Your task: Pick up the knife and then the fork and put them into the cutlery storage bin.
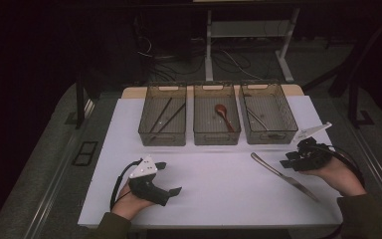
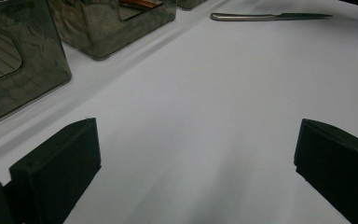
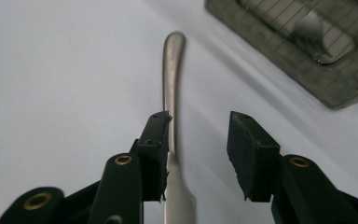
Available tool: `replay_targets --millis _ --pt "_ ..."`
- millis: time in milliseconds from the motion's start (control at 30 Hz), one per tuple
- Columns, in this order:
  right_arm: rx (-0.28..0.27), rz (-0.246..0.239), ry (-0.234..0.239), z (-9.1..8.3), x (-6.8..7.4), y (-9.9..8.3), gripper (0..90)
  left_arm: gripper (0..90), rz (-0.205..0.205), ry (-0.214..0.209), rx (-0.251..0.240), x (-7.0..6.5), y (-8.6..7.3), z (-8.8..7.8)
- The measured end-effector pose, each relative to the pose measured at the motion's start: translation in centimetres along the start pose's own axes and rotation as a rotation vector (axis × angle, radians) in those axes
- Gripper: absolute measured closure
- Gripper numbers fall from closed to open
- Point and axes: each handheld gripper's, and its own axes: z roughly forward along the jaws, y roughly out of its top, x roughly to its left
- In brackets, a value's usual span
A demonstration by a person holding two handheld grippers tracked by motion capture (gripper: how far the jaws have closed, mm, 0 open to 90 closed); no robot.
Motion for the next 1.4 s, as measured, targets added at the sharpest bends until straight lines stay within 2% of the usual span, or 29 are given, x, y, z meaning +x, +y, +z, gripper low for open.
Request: replay_targets --millis 300,600,1067,1233,1400 --pt "0.153 -0.065 0.033 1.7 0.5 0.9 63.2 0.0 0.0 0.002 0.003 0.0 0.0 0.0" --pt "0.251 -0.088 0.038 3.2 0.8 1.8 68.0 0.0 0.0 0.002 0.007 0.0 -0.1 0.1" --pt "0.362 -0.101 0.024 5.5 1.4 2.7 72.3 0.0 -0.004 0.004 0.006 0.0 -0.1 0.0" --pt "0.395 -0.101 0.015 5.8 1.5 3.0 72.8 0.0 -0.003 0.005 0.007 0.0 -0.1 0.0" --pt "0.438 -0.117 -0.017 6.1 1.9 3.5 73.0 0.0 -0.003 0.005 0.007 0.0 -0.1 0.0"
